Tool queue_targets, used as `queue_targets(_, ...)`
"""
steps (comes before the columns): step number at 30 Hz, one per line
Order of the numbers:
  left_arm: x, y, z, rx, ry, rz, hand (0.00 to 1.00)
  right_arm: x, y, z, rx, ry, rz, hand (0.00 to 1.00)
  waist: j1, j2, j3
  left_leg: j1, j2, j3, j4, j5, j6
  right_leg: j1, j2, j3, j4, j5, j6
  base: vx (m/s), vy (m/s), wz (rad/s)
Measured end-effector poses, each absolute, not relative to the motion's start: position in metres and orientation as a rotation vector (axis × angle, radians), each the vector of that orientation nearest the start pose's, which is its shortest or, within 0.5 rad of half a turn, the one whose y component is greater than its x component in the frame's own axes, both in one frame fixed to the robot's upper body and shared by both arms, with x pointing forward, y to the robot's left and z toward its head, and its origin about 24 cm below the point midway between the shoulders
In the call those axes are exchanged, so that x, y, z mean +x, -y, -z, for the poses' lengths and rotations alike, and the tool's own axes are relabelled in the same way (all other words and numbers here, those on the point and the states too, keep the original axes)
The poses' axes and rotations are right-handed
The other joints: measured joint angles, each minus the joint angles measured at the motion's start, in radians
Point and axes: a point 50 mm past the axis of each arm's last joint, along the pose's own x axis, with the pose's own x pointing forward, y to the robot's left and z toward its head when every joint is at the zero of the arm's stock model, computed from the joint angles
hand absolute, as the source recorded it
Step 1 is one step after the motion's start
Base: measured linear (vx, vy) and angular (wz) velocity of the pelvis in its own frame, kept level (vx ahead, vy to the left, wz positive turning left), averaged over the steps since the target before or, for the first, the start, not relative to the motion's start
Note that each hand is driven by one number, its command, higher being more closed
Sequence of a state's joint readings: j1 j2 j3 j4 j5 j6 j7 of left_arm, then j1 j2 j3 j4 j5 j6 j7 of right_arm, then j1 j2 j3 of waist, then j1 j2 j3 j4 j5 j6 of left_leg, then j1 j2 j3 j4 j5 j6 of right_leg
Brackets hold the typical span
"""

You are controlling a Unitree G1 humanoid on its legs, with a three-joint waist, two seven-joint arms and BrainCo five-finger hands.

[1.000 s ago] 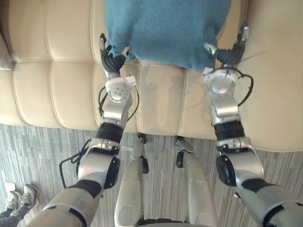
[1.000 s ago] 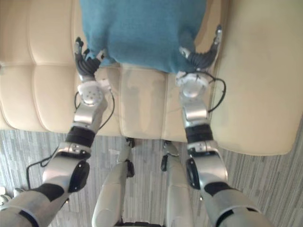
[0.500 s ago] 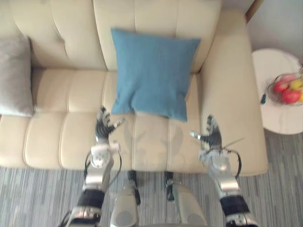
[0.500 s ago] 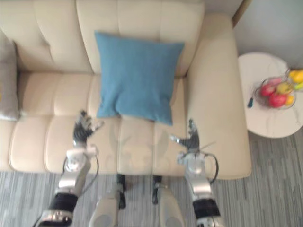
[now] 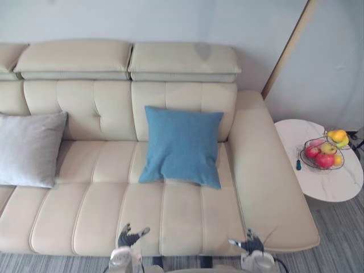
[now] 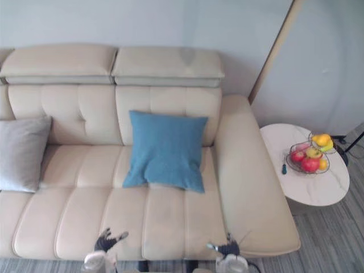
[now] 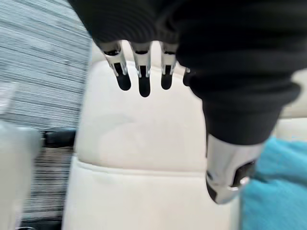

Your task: Pick up cushions and gather them together orderly.

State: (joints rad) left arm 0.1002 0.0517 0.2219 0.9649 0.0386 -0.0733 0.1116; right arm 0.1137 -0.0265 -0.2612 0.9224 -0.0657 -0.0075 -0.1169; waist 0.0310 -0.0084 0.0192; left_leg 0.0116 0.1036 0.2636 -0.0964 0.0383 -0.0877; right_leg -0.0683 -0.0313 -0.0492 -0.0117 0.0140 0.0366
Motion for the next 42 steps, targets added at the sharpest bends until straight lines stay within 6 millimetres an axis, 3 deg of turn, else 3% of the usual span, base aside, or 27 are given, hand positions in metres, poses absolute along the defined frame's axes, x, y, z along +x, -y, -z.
queue_targets(7,0.097,-0.201,0.156,0.007,-1.025,-0.347,0.0,0.088,0.207,0.157,0.043,-1.076,0.427,0.0,-0.001,0.0,-0.009,0.032,-0.009,0.005,-0.011,-0.007,-0.001,0.032,-0.005,0.007,-0.019,0.002,0.006,0.0,0.005,-0.02)
queue_targets(8,0.089,-0.197,0.161,0.009,-1.074,-0.325,0.0,0.093,0.205,0.159,0.071,-1.089,0.439,0.0,-0.008,0.015,-0.007,0.063,-0.036,0.016,-0.008,-0.029,0.009,0.057,-0.019,0.031,-0.031,0.001,0.012,0.0,0.0,0.0)
queue_targets(23,0.088,-0.196,0.161,0.011,-1.079,-0.326,0.0,0.097,0.199,0.159,0.017,-1.093,0.382,0.0,-0.007,0.012,0.0,0.062,-0.032,0.026,-0.006,-0.029,0.009,0.058,-0.018,0.029,-0.036,0.002,0.011,0.0,0.0,0.0)
queue_targets(28,0.103,-0.196,0.158,0.018,-1.049,-0.314,0.0,0.119,0.188,0.154,-0.05,-1.046,0.297,0.0,0.005,-0.003,0.033,0.042,-0.022,0.103,-0.005,-0.032,0.006,-0.008,-0.003,0.106,-0.023,0.03,0.013,-0.04,0.001,-0.45)
queue_targets(30,0.119,-0.195,0.153,0.034,-1.009,-0.294,0.0,0.134,0.182,0.148,-0.049,-0.997,0.272,0.0,0.006,-0.021,0.049,-0.019,-0.008,0.141,0.057,-0.051,0.012,-0.067,0.0,0.118,0.005,0.057,0.035,-0.08,-0.015,-0.59)
queue_targets(32,0.137,-0.194,0.148,0.039,-0.966,-0.281,0.0,0.15,0.179,0.141,-0.064,-0.938,0.252,0.0,0.018,-0.001,0.065,-0.097,0.068,0.185,0.169,-0.078,0.036,-0.131,0.039,0.109,0.028,0.154,0.09,-0.1,-0.033,-0.62)
queue_targets(34,0.151,-0.192,0.142,0.037,-0.922,-0.275,0.0,0.152,0.178,0.14,-0.067,-0.931,0.251,0.0,0.015,-0.001,0.069,-0.089,0.085,0.193,0.186,-0.078,0.036,-0.189,0.007,0.0,0.336,-0.029,0.008,-0.07,-0.039,-0.11)
queue_targets(35,0.156,-0.192,0.139,0.038,-0.896,-0.276,0.0,0.146,0.178,0.142,-0.068,-0.948,0.255,0.0,0.015,0.003,0.073,-0.074,0.085,0.19,0.189,-0.078,0.036,-0.191,-0.034,-0.035,0.49,-0.097,0.007,-0.02,-0.096,0.33)
queue_targets(37,0.159,-0.197,0.135,0.046,-0.868,-0.289,0.0,0.138,0.175,0.146,-0.064,-0.974,0.252,0.0,0.015,-0.027,0.06,-0.072,0.084,0.17,0.233,-0.078,0.035,-0.148,-0.133,-0.045,0.688,-0.147,0.047,-0.05,-0.23,0.39)
queue_targets(38,0.157,-0.199,0.135,0.051,-0.869,-0.292,0.0,0.137,0.174,0.146,-0.064,-0.977,0.251,0.0,0.013,-0.039,0.058,-0.079,0.085,0.159,0.255,-0.078,0.035,-0.122,-0.163,-0.041,0.686,-0.162,0.067,-0.12,-0.331,0.25)
queue_targets(39,0.157,-0.203,0.135,0.06,-0.87,-0.3,0.0,0.139,0.175,0.146,-0.068,-0.975,0.249,0.0,0.018,-0.055,0.062,-0.088,0.087,0.159,0.288,-0.075,0.029,-0.1,-0.145,-0.032,0.639,-0.191,0.094,-0.13,-0.278,-0.08)
queue_targets(41,0.144,-0.191,0.143,0.027,-0.919,-0.292,0.0,0.147,0.184,0.142,-0.095,-0.95,0.26,0.0,0.038,0.0,0.035,-0.121,0.138,0.155,0.288,-0.065,0.031,-0.055,-0.073,-0.018,0.489,-0.198,0.089,-0.15,-0.221,-0.4)
queue_targets(42,0.141,-0.186,0.145,0.008,-0.931,-0.29,0.0,0.154,0.189,0.139,-0.113,-0.93,0.269,0.0,0.04,0.023,0.037,-0.139,0.153,0.153,0.287,-0.045,0.009,-0.044,-0.053,-0.017,0.424,-0.205,0.076,-0.18,-0.23,-0.35)
